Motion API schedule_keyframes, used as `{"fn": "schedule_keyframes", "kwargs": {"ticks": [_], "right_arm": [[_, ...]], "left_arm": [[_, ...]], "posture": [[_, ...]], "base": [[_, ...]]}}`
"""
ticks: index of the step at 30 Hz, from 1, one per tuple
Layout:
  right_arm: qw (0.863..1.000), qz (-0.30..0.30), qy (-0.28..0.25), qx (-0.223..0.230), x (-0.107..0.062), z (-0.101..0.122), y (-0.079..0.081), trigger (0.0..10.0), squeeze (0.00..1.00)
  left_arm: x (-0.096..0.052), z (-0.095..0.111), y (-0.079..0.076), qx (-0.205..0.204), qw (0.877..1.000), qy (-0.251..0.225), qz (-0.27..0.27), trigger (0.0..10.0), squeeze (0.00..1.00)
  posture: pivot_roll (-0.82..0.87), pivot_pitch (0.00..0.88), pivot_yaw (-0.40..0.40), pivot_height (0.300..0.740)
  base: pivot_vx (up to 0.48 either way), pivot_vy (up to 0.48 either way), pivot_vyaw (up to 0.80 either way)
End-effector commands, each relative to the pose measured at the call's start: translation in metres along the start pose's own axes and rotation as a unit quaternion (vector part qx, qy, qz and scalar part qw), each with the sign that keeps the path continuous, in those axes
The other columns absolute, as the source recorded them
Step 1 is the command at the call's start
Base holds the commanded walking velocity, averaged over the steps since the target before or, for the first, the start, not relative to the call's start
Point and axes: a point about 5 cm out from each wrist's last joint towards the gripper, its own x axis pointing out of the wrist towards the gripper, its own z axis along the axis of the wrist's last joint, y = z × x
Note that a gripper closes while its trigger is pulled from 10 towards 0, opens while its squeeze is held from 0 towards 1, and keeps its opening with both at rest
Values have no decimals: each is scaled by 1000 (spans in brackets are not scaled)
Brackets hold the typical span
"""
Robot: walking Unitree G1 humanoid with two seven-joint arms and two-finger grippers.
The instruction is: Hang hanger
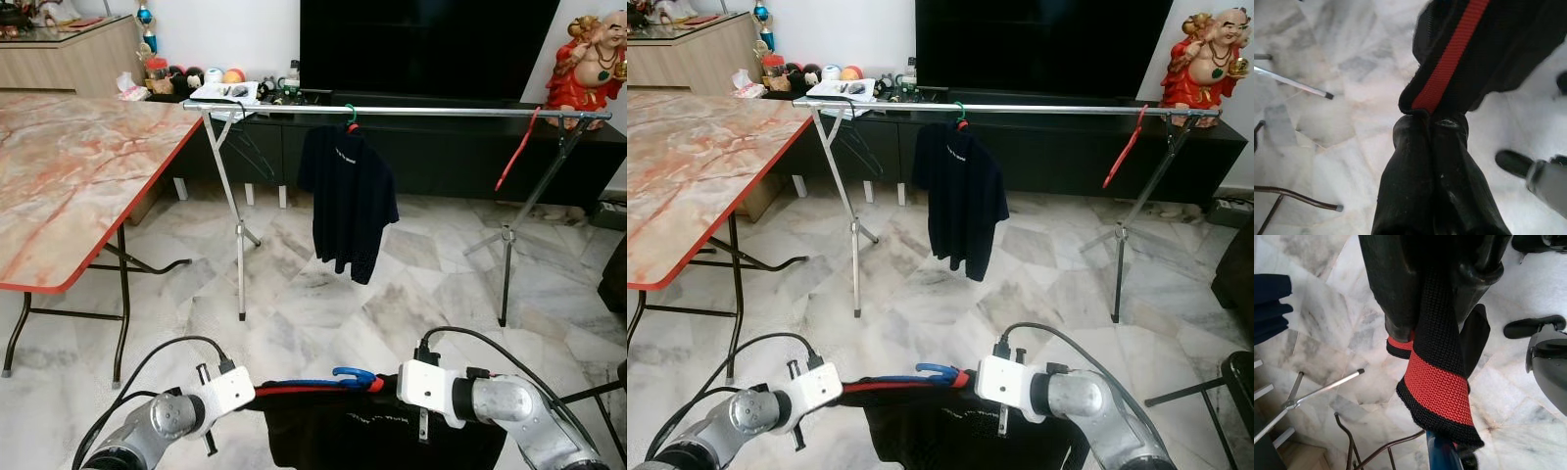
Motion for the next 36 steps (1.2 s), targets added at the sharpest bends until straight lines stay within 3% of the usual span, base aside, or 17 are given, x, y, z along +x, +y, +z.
{"fn": "schedule_keyframes", "kwargs": {"ticks": [1,4,7,9,14,19,26,27,28,29,30,34,35,36], "right_arm": [[999,-43,-16,-1,-15,6,-17,10000,0],[998,-49,-33,10,-15,11,-20,10000,0],[985,-48,-142,84,-19,37,-27,10000,0],[983,-40,-157,89,-21,41,-27,10000,0],[959,9,-240,151,-29,56,-20,10000,0],[960,24,-222,169,-29,49,-11,10000,0],[977,26,-146,154,-24,35,-5,10000,0],[979,20,-132,152,-23,32,-5,10000,0],[981,16,-120,149,-22,29,-5,10000,0],[982,13,-114,149,-22,27,-5,10000,0],[982,10,-113,150,-21,27,-6,10000,0],[982,5,-116,150,-20,28,-6,10000,0],[981,-1,-120,150,-20,29,-7,10000,0],[981,-4,-122,150,-20,29,-8,10000,0]], "left_arm": [[-3,-16,-11,-3,999,37,-36,0,0],[-2,-15,-12,-2,999,32,-37,0,0],[-2,-10,-7,-4,999,17,-35,0,0],[-2,-9,-6,-5,999,18,-32,0,0],[-3,-1,0,-24,999,-10,-29,0,0],[-3,7,4,-27,998,-34,-34,0,0],[-5,16,12,-38,997,-60,-24,0,0],[-5,17,14,-39,997,-66,-21,1098,0],[-6,19,15,-40,996,-72,-21,1098,0],[-7,20,15,-41,996,-77,-26,4824,0],[-8,21,14,-46,995,-82,-36,10000,0],[-9,20,12,-47,994,-83,-50,10000,0],[-9,20,12,-47,994,-83,-52,10000,314],[-9,20,11,-46,994,-85,-57,10000,1000]], "posture": [[94,22,-20,740],[94,22,-20,740],[97,25,-18,740],[97,25,-18,740],[95,26,-18,740],[97,30,-18,740],[98,33,-17,740],[98,33,-17,740],[98,33,-17,740],[98,33,-17,740],[104,33,-17,740],[104,33,-17,740],[104,33,-17,740],[103,34,-15,740]], "base": [[0,0,0],[0,0,0],[0,0,0],[0,0,0],[0,0,0],[0,0,0],[0,0,0],[0,0,0],[0,0,0],[0,0,0],[0,0,0],[0,0,0],[0,0,0],[0,0,0]]}}
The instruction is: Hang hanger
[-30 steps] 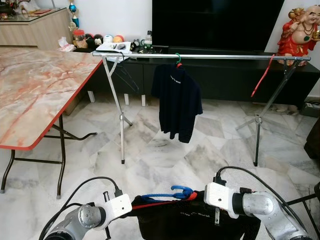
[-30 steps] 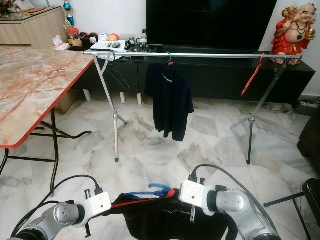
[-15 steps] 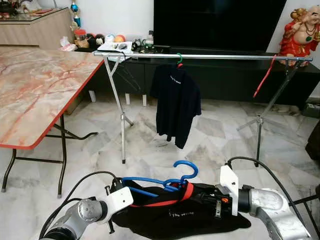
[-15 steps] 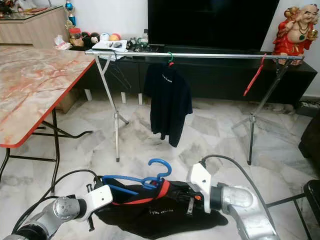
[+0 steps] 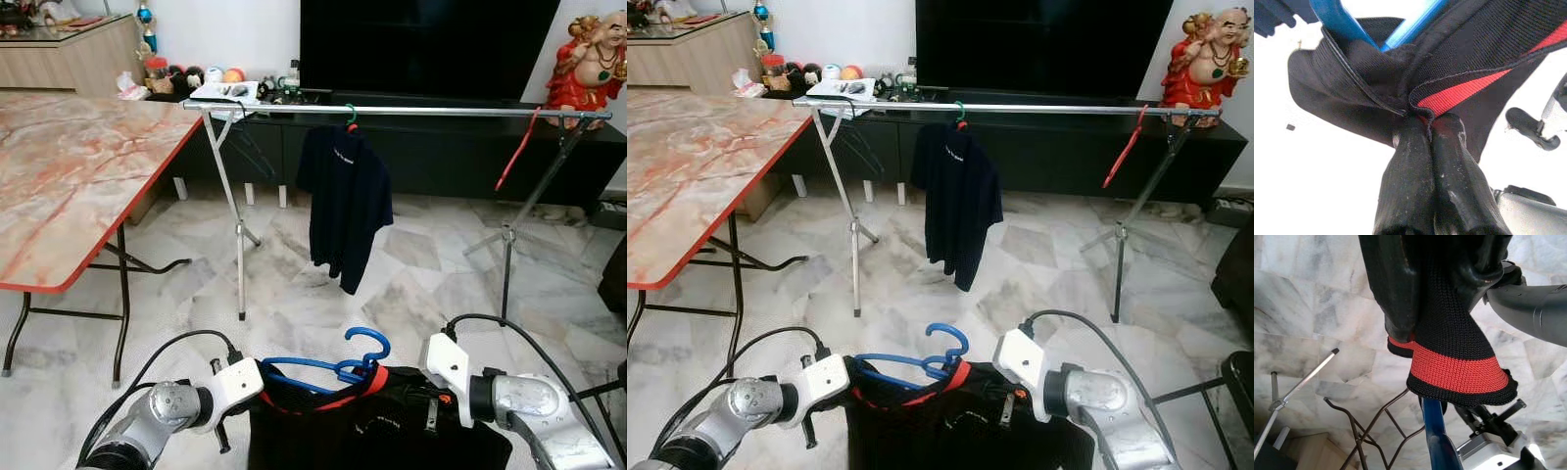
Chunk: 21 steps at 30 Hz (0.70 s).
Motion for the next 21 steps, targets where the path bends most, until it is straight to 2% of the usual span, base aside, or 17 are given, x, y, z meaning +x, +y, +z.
{"fn": "schedule_keyframes", "kwargs": {"ticks": [1,9,17,21], "right_arm": [[999,-10,-25,-19,1,12,-5,10000,0],[998,-41,-33,-28,1,16,-12,10000,0],[997,-56,-32,-31,4,15,-14,10000,0],[997,-62,-23,-32,6,11,-13,10000,0]], "left_arm": [[-3,-1,0,-3,1000,-3,-7,10000,1000],[-4,1,-4,-15,999,-1,-43,10000,1000],[-10,5,3,-50,998,-29,-23,10000,1000],[-18,5,10,-64,997,-39,-1,10000,1000]], "posture": [[103,34,-15,740],[102,33,-16,740],[102,35,-17,740],[104,34,-18,740]], "base": [[0,0,0],[0,0,0],[0,0,0],[0,0,0]]}}
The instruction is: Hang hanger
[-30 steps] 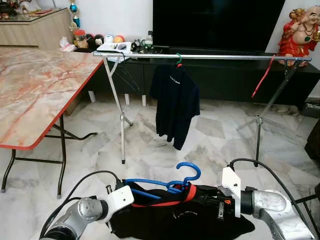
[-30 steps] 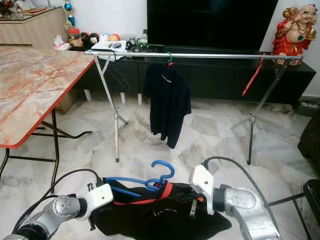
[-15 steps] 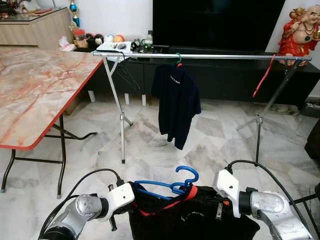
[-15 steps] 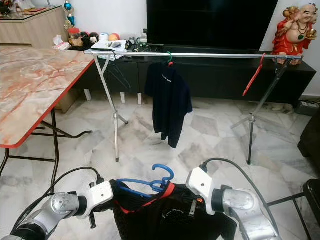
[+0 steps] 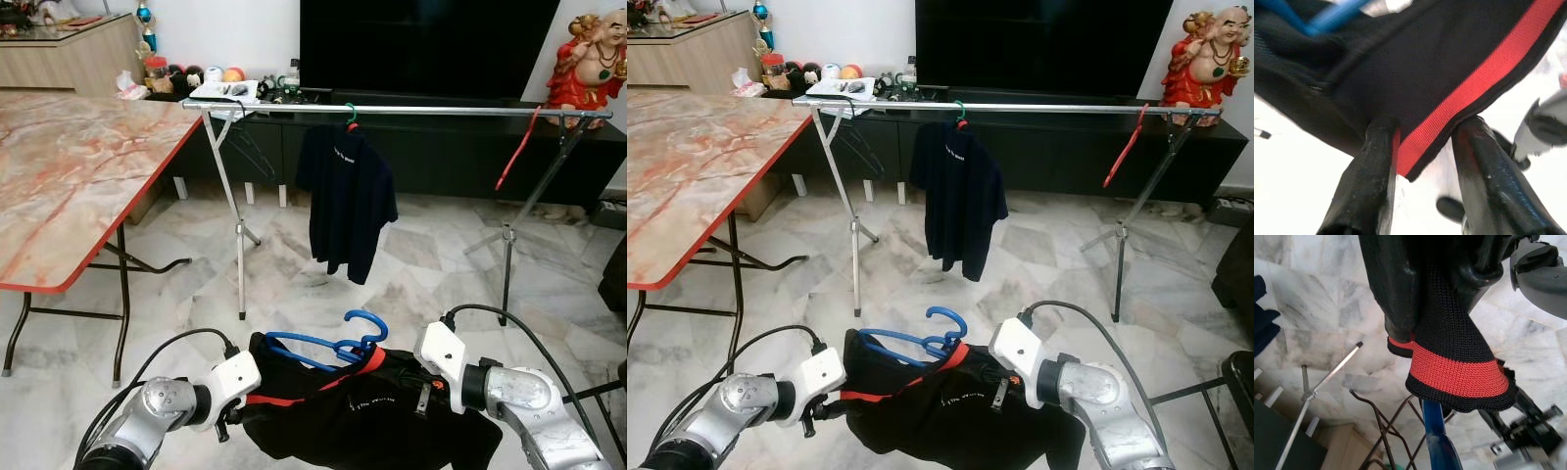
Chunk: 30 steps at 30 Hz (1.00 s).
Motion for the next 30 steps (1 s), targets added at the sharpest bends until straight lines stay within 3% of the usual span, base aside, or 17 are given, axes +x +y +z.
{"fn": "schedule_keyframes", "kwargs": {"ticks": [1,7,8,9,15,19,30], "right_arm": [[1000,-9,-7,-16,0,5,-4,10000,0],[1000,-12,0,-18,1,2,-5,10000,0],[1000,-11,3,-20,1,1,-4,10000,0],[1000,-10,7,-22,2,-1,-3,10000,0],[1000,-9,5,-21,6,-1,-1,10000,0],[1000,-9,2,-20,10,-1,2,10000,0],[1000,-12,0,-20,9,-1,2,10000,0]], "left_arm": [[-11,-7,7,-10,1000,11,18,10000,1000],[-20,-10,18,-20,997,17,66,10000,1000],[-21,-9,19,-27,997,10,74,10000,153],[-23,-8,22,-35,996,0,86,10000,0],[-19,-3,20,-70,992,-34,97,10000,0],[-11,6,23,-112,982,-73,135,10000,0],[0,5,12,-125,980,-72,136,10000,0]], "posture": [[104,34,-18,740],[103,35,-19,740],[103,35,-19,740],[103,35,-19,740],[103,37,-19,740],[103,37,-19,740],[101,38,-20,740]], "base": [[0,0,0],[0,0,0],[0,0,0],[0,0,0],[0,0,0],[0,0,0],[0,0,0]]}}
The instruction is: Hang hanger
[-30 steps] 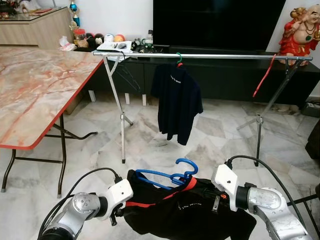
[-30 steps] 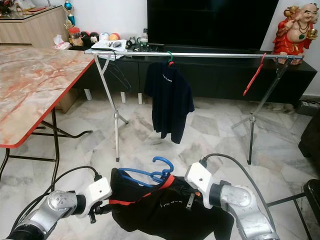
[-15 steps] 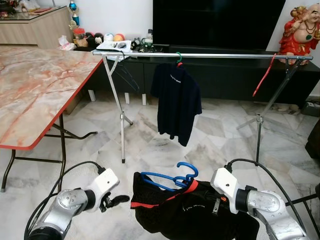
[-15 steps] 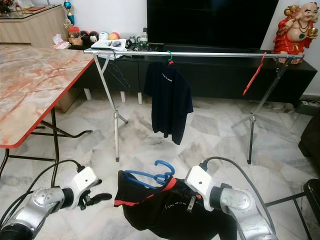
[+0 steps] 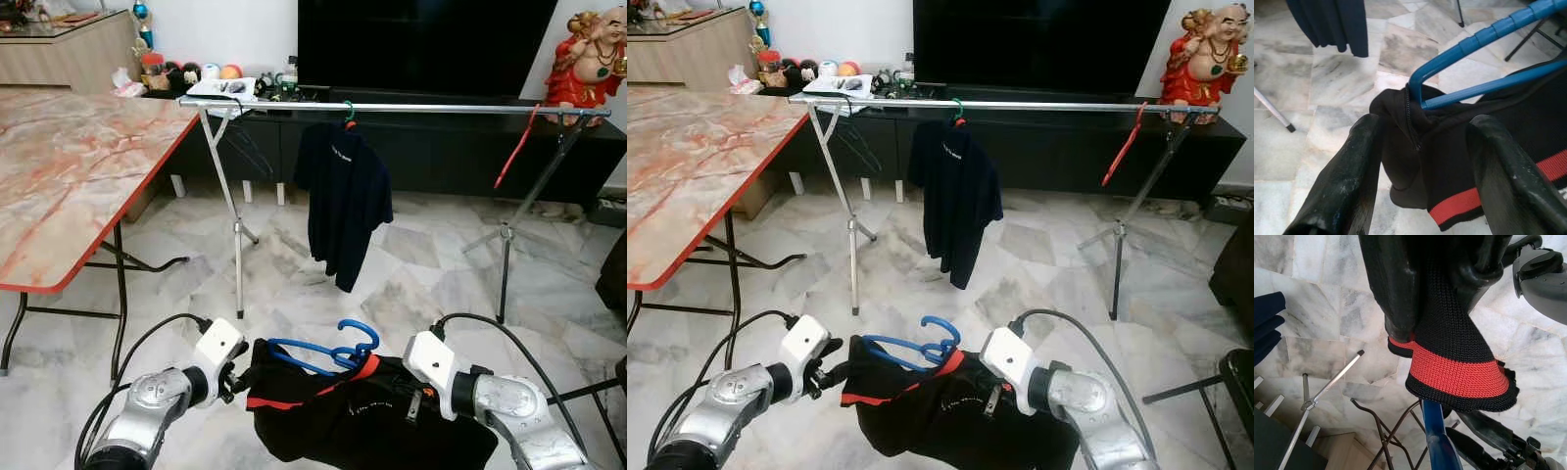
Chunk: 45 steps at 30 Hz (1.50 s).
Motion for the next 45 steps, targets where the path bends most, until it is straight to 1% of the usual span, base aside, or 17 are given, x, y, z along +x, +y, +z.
{"fn": "schedule_keyframes", "kwargs": {"ticks": [1,10,14,27,28,29,30,31,32,33,34,45], "right_arm": [[1000,-6,-15,-15,0,8,-4,10000,0],[1000,-6,-18,-17,0,9,-4,10000,0],[1000,-5,-19,-17,0,10,-4,10000,0],[1000,9,-24,-13,2,11,1,10000,0],[1000,10,-25,-13,2,11,1,10000,0],[1000,10,-25,-13,2,11,1,10000,0],[1000,9,-25,-13,2,11,1,10000,0],[1000,9,-25,-13,2,11,1,10000,0],[1000,9,-26,-13,2,12,1,10000,0],[1000,9,-26,-13,2,12,1,10000,0],[1000,10,-26,-13,2,12,1,10000,0],[999,11,-30,-13,2,13,1,10000,0]], "left_arm": [[0,-5,1,7,1000,15,15,10000,0],[4,-12,-3,-4,999,28,29,10000,0],[7,-12,-5,-15,999,23,29,10000,0],[11,-11,-7,-19,999,24,30,10000,0],[11,-12,-7,-18,999,24,31,9686,0],[11,-12,-7,-18,999,24,31,9686,0],[12,-12,-7,-19,999,24,32,7098,0],[12,-12,-7,-20,999,24,32,1922,0],[12,-11,-7,-21,999,23,32,667,0],[12,-11,-7,-21,999,23,32,667,0],[12,-11,-7,-21,999,23,32,0,0],[14,-11,-9,-22,999,23,30,0,0]], "posture": [[101,38,-20,740],[99,40,-20,740],[97,39,-20,740],[97,40,-19,740],[97,40,-19,740],[97,40,-19,740],[97,40,-19,740],[97,40,-19,740],[97,40,-19,740],[97,40,-19,740],[97,40,-19,740],[94,42,-19,740]], "base": [[0,0,0],[0,0,0],[0,0,0],[0,0,0],[0,0,0],[0,0,0],[0,0,0],[0,0,0],[0,0,0],[0,0,0],[0,0,0],[0,0,0]]}}
